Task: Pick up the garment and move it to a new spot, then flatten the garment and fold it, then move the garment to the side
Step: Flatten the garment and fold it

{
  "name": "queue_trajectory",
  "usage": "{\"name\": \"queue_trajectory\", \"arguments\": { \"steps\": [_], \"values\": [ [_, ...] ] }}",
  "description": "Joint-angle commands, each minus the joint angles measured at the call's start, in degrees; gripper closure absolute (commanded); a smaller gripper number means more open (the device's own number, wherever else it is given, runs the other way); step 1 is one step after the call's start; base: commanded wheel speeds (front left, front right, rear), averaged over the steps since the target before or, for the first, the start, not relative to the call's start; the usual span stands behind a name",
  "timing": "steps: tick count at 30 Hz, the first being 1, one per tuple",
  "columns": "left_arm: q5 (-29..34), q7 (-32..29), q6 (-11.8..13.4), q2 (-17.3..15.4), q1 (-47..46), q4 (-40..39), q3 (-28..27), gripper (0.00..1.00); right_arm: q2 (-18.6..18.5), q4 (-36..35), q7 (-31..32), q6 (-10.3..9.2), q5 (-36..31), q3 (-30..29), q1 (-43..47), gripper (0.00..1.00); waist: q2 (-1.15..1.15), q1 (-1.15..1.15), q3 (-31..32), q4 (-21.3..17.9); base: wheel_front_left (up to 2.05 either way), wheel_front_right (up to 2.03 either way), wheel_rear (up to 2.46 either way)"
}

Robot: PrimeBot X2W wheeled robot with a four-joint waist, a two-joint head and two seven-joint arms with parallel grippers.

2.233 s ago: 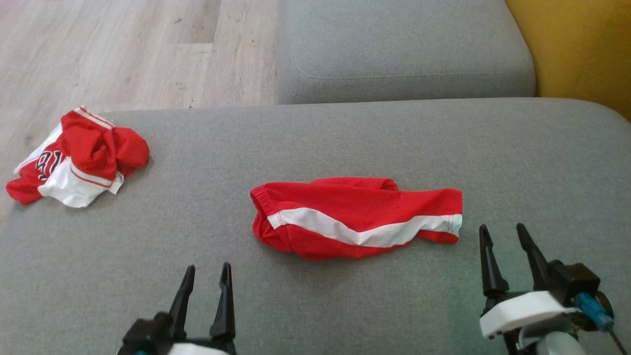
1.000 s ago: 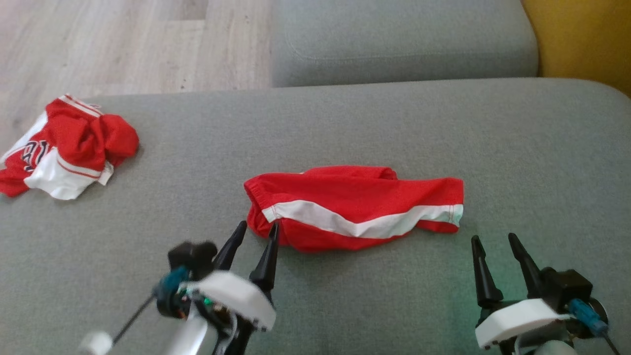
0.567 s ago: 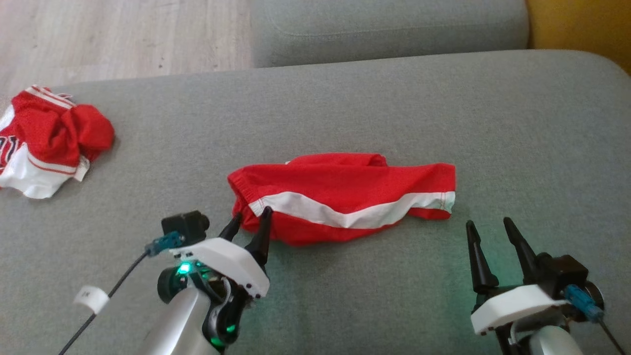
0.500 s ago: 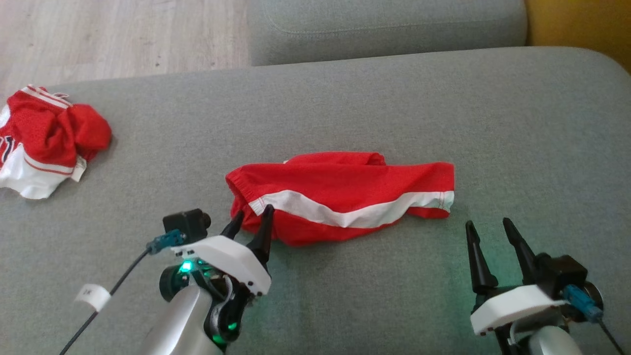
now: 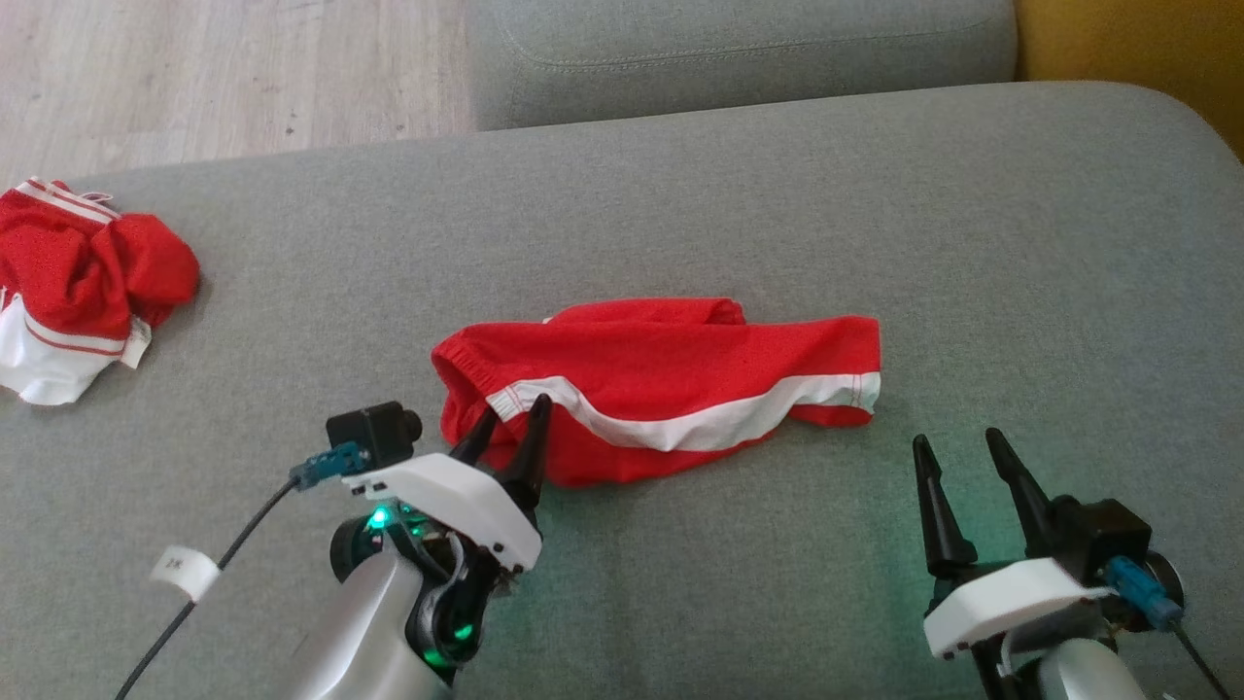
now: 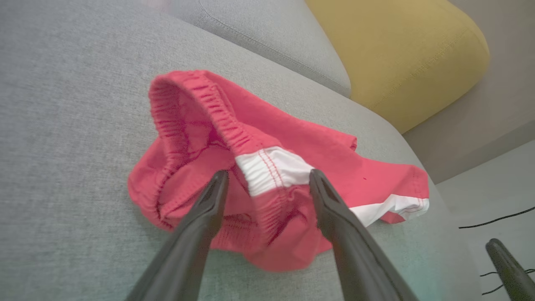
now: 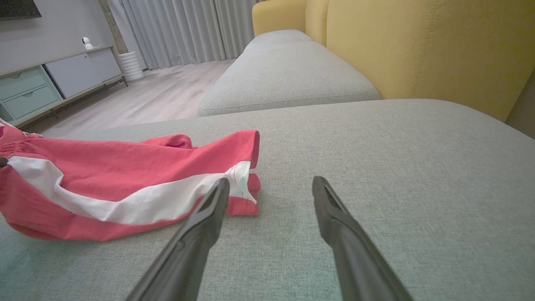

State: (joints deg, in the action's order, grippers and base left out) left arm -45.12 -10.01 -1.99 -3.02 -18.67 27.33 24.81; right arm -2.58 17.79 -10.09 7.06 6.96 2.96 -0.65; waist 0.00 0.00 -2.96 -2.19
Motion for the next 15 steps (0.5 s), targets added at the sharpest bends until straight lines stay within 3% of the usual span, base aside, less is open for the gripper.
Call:
{"name": "queue_trajectory", "arguments": {
  "steps": [1,4,5,6,8,9,10,12,15],
  "values": [
    [-1.3,0.1,-0.3,-0.1,-3.4,-2.1,-1.5,0.00,-0.3,-1.4,-0.7,0.43,-0.5,1.4,-2.5,0.00,0.00,0.00,0.0,0.0,0.00,0.00,0.00],
    [-1.9,0.3,0.0,0.0,-3.8,-2.2,-1.2,0.00,-0.3,-1.3,-0.7,0.43,-0.6,1.4,-2.7,0.00,0.00,0.00,-0.1,-0.2,0.00,0.00,0.00],
    [-2.0,0.7,0.2,0.0,-3.9,-2.1,-1.3,0.08,-0.3,-1.3,-0.7,0.43,-0.6,1.5,-2.7,0.00,0.00,0.00,-0.1,-0.2,0.00,0.00,0.00],
    [-2.2,1.1,0.4,0.0,-4.1,-1.9,-1.4,0.18,-0.3,-1.2,-0.7,0.43,-0.5,1.5,-2.8,0.00,0.00,0.00,-0.2,-0.3,0.00,0.00,0.00],
    [-2.9,1.9,0.5,0.0,-4.3,-1.6,-1.7,0.51,-0.3,-1.1,-0.8,0.43,-0.4,1.5,-2.9,0.00,0.00,0.00,-0.4,-0.4,0.00,0.00,0.00],
    [-3.2,2.3,0.5,0.0,-4.4,-1.4,-1.7,0.61,-0.3,-1.0,-0.9,0.43,-0.4,1.5,-3.0,0.00,0.00,0.00,-0.5,-0.4,0.00,0.00,0.00],
    [-3.5,2.9,0.6,0.1,-4.4,-1.2,-1.8,0.65,-0.3,-0.9,-0.9,0.43,-0.4,1.4,-3.1,0.00,0.00,0.00,-0.7,-0.5,0.00,0.00,0.00],
    [-3.8,4.2,0.7,0.1,-4.4,-0.9,-1.9,1.00,-0.3,-0.4,-1.1,0.43,-0.6,1.3,-3.4,0.00,0.00,0.00,-1.1,-0.5,0.00,0.00,0.00],
    [-3.6,6.4,0.9,0.1,-4.0,-0.8,-1.8,1.00,-0.3,0.9,-1.0,0.43,-1.7,1.5,-4.4,0.00,0.00,0.00,-1.8,-0.3,0.00,0.00,0.00]
  ]
}}
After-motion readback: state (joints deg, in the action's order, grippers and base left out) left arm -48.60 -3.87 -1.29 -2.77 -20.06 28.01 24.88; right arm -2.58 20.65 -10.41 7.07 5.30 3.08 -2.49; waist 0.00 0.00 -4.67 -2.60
